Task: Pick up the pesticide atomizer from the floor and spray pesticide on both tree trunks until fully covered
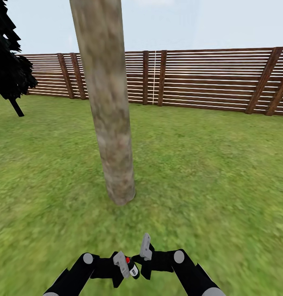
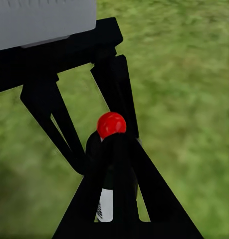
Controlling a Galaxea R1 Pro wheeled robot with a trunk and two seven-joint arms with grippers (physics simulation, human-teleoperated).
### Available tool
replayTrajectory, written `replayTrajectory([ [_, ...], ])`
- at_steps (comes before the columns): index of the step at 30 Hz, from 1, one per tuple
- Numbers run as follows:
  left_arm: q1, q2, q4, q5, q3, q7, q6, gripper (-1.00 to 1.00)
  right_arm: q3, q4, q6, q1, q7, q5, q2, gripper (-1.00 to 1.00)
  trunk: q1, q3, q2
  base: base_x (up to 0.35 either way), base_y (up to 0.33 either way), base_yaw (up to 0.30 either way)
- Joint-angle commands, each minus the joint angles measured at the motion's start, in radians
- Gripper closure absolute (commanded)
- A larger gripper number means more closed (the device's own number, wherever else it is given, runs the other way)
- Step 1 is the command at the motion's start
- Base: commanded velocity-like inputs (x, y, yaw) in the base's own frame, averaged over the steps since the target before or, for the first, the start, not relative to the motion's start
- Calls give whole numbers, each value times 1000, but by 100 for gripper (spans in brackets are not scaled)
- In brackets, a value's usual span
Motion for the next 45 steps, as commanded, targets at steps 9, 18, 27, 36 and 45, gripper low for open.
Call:
replayTrajectory([
  [9, 0, -2, 0, 1, -1, -4, -1, 100, 0, 0, 0, 0, 0, 1, 0, 100, 0, 0, 0, 0, 0, 0],
  [18, 0, -2, -1, 1, -1, -23, 0, 100, 0, 0, 0, 0, 0, 0, 0, 100, 0, 0, 0, 0, 0, 0],
  [27, 0, -17, 0, 1, -1, -24, 0, 100, 0, 0, 0, 0, 0, 0, 0, 100, 0, 0, 0, 0, 0, 0],
  [36, 0, -16, 1, 1, 0, -24, 0, 100, 0, 0, 0, 0, 0, 1, 0, 100, 0, 0, 0, 0, 0, 0],
  [45, 3, 33, 14, -10, 0, -14, 6, 100, 0, -1, 0, 0, 0, 0, 0, 100, 0, 0, 0, 0, 0, 0],
])
